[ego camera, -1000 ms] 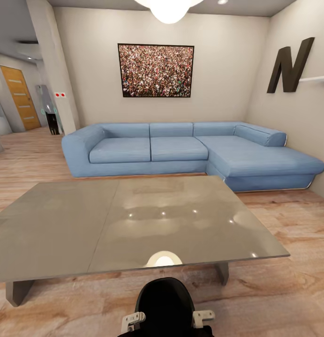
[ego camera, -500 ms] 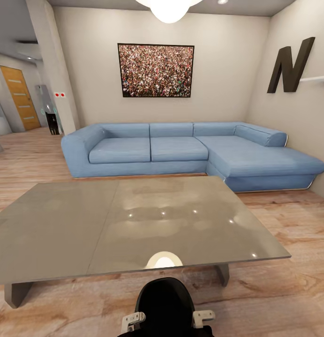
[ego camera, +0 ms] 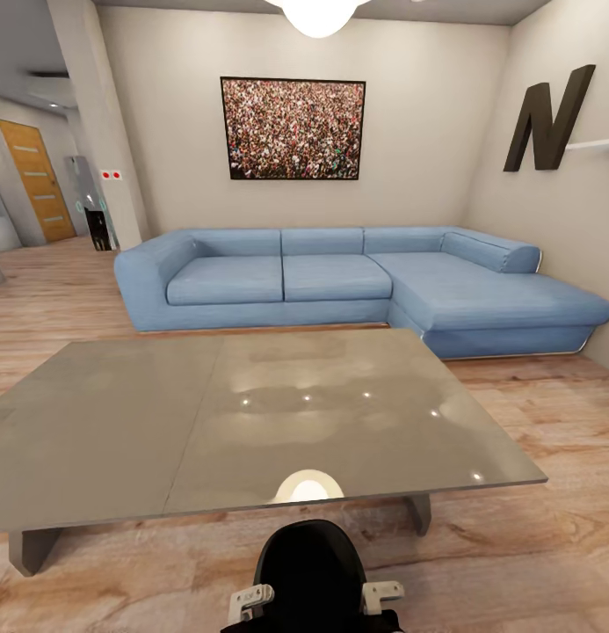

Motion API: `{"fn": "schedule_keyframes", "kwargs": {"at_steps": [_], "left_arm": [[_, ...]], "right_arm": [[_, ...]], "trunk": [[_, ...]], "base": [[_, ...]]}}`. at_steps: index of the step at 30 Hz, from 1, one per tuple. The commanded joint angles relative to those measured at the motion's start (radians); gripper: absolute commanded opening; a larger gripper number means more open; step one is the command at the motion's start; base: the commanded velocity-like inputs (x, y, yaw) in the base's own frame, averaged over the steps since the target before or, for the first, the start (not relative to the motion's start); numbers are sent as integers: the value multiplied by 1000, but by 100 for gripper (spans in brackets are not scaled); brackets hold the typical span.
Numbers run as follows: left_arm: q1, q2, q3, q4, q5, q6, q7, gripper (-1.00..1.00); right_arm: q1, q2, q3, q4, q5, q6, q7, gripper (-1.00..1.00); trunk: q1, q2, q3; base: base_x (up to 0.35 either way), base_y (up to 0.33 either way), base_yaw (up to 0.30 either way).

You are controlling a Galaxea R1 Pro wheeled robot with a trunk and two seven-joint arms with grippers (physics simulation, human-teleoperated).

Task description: Place each of the two pumpkins and all three candles from the living room inside a cabinet in the living room (use any cabinet), then make sure every cabinet is closed, and position the cauldron so it is next to a table in the living room.

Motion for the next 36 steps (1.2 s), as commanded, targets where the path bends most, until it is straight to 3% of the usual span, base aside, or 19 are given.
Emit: {"fn": "schedule_keyframes", "kwargs": {"at_steps": [1, 13, 14, 29, 30, 36], "left_arm": [[2, 5, -12, -4, 12, 4, -7, -100], [2, 6, -12, -3, 12, 4, -7, -100], [2, 6, -12, -3, 12, 4, -7, -100], [2, 10, -11, -2, 13, 7, -7, -100], [2, 10, -11, -2, 13, 7, -7, 100], [2, 11, -11, -2, 13, 7, -7, 100]], "right_arm": [[1, -1, 19, 6, -15, 7, 20, -100], [1, -1, 19, 5, -15, 7, 20, -100], [1, -2, 19, 6, -15, 7, 20, 100], [1, -2, 19, 5, -15, 7, 20, 100], [1, -2, 19, 5, -15, 7, 20, 100], [1, -3, 19, 5, -15, 7, 20, 100]], "trunk": [[3, 0, -5], [3, 0, -9], [3, 0, -9], [3, 0, -9], [3, 0, -9], [3, 0, -9]], "base": [[0, 0, 0], [0, 0, 0], [0, 0, 0], [0, 0, 0], [0, 0, 0], [0, 0, 0]]}}
